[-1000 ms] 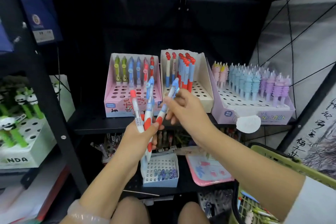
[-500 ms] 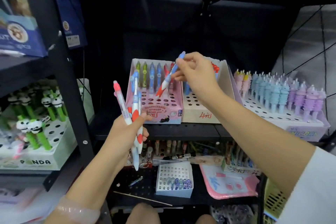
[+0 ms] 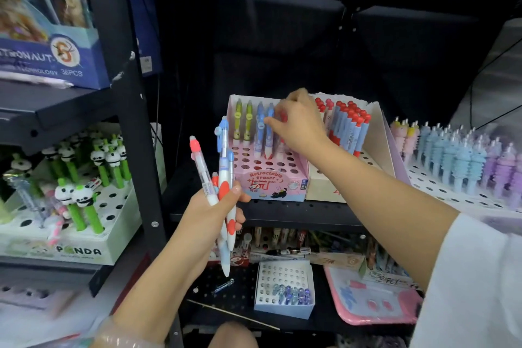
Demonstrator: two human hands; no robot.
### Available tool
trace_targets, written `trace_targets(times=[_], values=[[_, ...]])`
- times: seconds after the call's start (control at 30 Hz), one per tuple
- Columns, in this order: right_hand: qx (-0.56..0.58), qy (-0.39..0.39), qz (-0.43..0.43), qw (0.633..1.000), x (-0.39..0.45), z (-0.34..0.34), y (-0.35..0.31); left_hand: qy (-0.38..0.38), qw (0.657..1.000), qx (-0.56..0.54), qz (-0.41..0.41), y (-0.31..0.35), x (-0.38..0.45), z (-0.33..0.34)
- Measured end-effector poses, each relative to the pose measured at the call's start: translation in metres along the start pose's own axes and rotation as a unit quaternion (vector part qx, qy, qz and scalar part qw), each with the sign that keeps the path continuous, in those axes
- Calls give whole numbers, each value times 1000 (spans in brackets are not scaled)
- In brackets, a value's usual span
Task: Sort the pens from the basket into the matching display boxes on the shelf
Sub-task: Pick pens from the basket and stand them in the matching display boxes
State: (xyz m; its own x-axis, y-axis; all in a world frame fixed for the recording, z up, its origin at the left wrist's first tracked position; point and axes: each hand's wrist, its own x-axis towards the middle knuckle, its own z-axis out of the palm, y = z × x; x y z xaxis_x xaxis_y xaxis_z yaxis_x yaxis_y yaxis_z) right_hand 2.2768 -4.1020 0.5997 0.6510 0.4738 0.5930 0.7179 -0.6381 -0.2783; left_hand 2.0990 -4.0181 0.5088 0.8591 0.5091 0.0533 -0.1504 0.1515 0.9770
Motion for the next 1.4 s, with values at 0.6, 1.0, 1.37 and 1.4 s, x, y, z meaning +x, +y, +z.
trace_targets(times=[0.6,1.0,1.37,1.4], values=[[317,-121,73,938,-46,-19,-56,-3,998,57,34,-1,-8,11],[215,33,35,976,-19,-20,-18,4,999,21,27,-1,-9,-1],[124,-53,37,990,-27,2,-23,17,999,3,51,-2,-11,-1],[116,-58,40,991,-27,4,-24,22,998,-3,50,-2,-11,-1]])
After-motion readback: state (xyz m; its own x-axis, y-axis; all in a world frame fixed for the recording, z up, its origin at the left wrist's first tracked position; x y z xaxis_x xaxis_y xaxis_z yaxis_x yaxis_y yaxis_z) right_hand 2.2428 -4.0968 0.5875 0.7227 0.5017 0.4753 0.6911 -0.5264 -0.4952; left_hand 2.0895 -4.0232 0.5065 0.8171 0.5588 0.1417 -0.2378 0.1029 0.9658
